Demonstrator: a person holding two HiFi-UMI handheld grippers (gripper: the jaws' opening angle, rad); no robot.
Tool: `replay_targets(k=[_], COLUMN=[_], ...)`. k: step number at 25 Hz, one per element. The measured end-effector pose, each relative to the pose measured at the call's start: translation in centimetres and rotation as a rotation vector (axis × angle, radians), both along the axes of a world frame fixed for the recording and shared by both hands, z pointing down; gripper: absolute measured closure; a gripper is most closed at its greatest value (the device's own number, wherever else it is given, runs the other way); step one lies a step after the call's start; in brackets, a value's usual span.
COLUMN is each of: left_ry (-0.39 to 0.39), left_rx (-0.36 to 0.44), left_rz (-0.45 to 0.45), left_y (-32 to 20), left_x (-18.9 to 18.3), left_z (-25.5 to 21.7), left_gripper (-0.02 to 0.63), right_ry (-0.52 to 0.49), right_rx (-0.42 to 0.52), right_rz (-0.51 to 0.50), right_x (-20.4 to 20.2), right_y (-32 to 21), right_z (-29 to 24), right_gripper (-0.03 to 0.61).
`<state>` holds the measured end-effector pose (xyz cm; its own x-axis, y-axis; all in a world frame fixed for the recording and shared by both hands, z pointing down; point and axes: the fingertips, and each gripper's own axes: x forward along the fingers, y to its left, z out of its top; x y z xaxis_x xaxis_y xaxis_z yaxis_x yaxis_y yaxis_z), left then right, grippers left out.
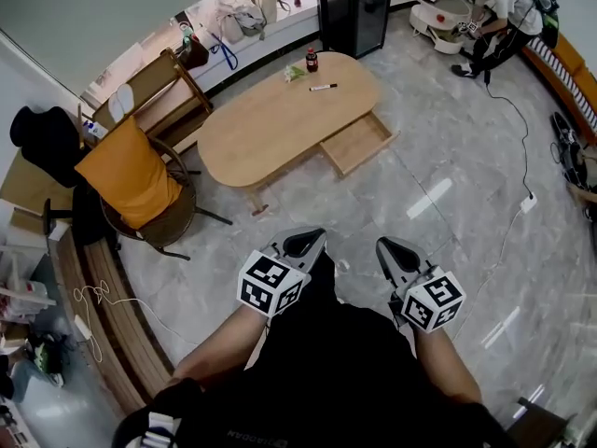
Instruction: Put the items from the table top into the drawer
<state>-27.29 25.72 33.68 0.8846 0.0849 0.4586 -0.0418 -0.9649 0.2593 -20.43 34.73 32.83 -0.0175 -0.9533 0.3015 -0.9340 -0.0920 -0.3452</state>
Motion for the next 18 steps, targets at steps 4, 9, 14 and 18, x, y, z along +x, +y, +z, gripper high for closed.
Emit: replay_targets(k=[4,9,14,18], left_ry=[0.011,0.035,0.059,0.087], left_rx=[-0.009,-0.011,-0.009,-0.010], left_rz=[0.008,0.004,-0.017,-0.021], left_y=[-4.0,-10.9,-18.6,-23.5], left_x=[3.7,8.7,12.7,15.4], left_z=[0.3,-0.7,-1.4,-1.6], left_gripper=[0.612,0.612,0.612,0.612], right_ry=[0.011,0.049,0.087,0.131], right_rx=[-0.022,-0.036,-0.052,-0.089], right_rz=[-0.004,-0.028,-0.051,-0.074], right_x=[3.2,7.8,11.5,13.8], right_y=[-4.0,-11.0,-18.3,-22.7], right_z=[0.4,-0.9,-1.8,-1.6], right_gripper=[0.574,0.574,0.574,0.574])
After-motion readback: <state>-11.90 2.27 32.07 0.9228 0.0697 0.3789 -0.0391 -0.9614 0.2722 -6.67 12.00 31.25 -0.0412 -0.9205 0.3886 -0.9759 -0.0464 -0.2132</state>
